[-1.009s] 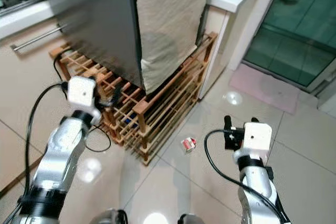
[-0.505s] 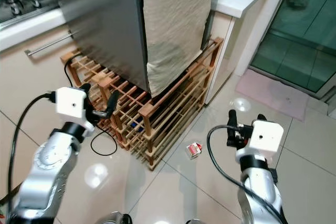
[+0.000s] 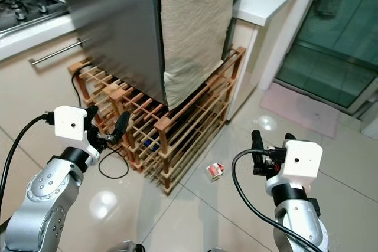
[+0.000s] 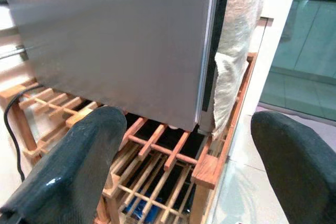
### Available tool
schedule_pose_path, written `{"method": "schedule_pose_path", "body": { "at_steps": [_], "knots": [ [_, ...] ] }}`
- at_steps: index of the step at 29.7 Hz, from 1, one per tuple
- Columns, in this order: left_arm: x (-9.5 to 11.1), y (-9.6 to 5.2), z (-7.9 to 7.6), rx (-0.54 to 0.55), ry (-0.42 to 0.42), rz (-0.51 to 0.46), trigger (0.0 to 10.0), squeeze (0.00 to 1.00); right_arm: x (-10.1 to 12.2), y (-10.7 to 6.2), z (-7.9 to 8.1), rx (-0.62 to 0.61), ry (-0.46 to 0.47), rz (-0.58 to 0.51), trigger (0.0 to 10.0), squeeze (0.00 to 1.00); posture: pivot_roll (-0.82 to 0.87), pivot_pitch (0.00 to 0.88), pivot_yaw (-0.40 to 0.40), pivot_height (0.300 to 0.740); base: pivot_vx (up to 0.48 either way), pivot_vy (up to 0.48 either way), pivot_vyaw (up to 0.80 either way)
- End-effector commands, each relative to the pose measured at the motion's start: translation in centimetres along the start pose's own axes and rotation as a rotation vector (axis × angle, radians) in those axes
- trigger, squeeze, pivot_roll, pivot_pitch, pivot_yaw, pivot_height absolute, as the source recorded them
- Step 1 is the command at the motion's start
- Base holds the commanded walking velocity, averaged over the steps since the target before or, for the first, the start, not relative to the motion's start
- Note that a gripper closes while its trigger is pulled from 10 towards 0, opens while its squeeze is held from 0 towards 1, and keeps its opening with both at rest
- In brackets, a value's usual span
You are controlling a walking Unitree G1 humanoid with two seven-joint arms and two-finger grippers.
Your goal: Restocking fridge
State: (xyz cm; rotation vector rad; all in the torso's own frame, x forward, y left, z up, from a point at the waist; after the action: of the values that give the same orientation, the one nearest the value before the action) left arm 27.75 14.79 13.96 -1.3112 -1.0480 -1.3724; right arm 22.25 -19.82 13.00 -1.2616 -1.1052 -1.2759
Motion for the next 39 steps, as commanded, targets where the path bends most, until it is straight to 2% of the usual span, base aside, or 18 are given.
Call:
{"method": "schedule_pose_path", "body": {
  "at_steps": [1,4,19,23,25,29,30,31,32,33,36,39],
  "knots": [
    [1.5,0.3,0.1,0.013,0.021,-0.05,10.0,0.0,-0.4,0.2,-0.5,-0.018,-0.012,0.02,10.0,0.0,0.04,0.028,0.002,0.74,0.48,0.0,0.0],
    [2.2,0.7,0.2,0.02,0.024,-0.067,10.0,0.0,-0.6,0.6,-1.0,-0.033,-0.03,0.021,10.0,0.0,0.04,0.03,0.006,0.74,0.48,0.0,0.0],
    [2.5,1.7,-0.4,0.011,0.013,-0.081,10.0,0.0,-1.9,1.0,-1.8,-0.048,-0.071,0.051,10.0,0.0,0.04,0.031,-0.001,0.74,0.439,0.0,0.0],
    [2.4,2.2,-0.9,-0.032,0.036,-0.061,10.0,0.0,-1.6,1.8,-1.6,-0.038,-0.071,0.03,10.0,0.0,0.04,0.032,0.004,0.74,0.0,0.0,0.0],
    [2.8,2.6,-2.1,-0.099,0.043,-0.073,10.0,0.0,-1.6,2.0,-1.5,-0.031,-0.075,0.025,10.0,0.0,0.04,0.037,0.003,0.74,0.0,0.0,0.0],
    [3.0,3.2,-3.0,-0.143,0.044,-0.069,10.0,0.0,-1.7,2.1,-1.4,-0.03,-0.076,0.026,10.0,0.0,0.04,0.039,0.003,0.74,0.0,0.0,0.0],
    [3.1,3.7,-3.5,-0.159,0.043,-0.068,10.0,0.0,-1.8,2.1,-1.3,-0.029,-0.075,0.028,10.0,0.0,0.04,0.038,0.001,0.74,0.0,0.0,0.0],
    [3.6,5.0,-4.4,-0.188,0.04,-0.075,10.0,0.0,-1.9,2.2,-1.1,-0.025,-0.074,0.027,10.0,0.0,0.03,0.044,0.003,0.74,0.0,0.0,0.0],
    [3.6,5.0,-4.4,-0.188,0.04,-0.075,10.0,0.0,-1.9,2.2,-1.1,-0.025,-0.074,0.027,10.0,0.0,0.03,0.044,0.003,0.74,0.0,0.0,0.0],
    [3.6,6.0,-5.4,-0.222,0.058,-0.074,10.0,0.0,-1.7,2.3,-1.1,-0.023,-0.072,0.02,10.0,0.0,0.03,0.053,0.002,0.74,0.0,0.0,0.0],
    [3.4,7.3,-5.8,-0.204,0.059,-0.059,10.0,0.0,-1.7,2.5,-1.2,-0.024,-0.072,0.018,10.0,0.0,0.03,0.063,-0.005,0.74,0.0,0.0,0.0],
    [4.5,8.8,-6.3,-0.21,0.081,-0.092,10.0,0.0,-1.7,2.3,-1.2,-0.019,-0.079,0.019,10.0,0.0,0.01,0.078,-0.002,0.74,0.0,0.0,0.0]
  ]
}}
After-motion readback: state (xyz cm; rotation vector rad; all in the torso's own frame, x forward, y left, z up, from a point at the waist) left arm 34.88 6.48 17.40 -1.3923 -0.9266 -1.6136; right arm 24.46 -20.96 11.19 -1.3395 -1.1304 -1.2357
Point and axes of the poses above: a point about 5 cm out from each wrist's last joint towards the gripper, its own y axis pointing out of the wrist towards the gripper, its own x axis along the axis of the wrist's last joint, z = x × y, the point moved 3 cm from there along y, pointing out of the wrist towards the gripper, and after that the axes turned 3 degrees about y, right-handed, at the moved point
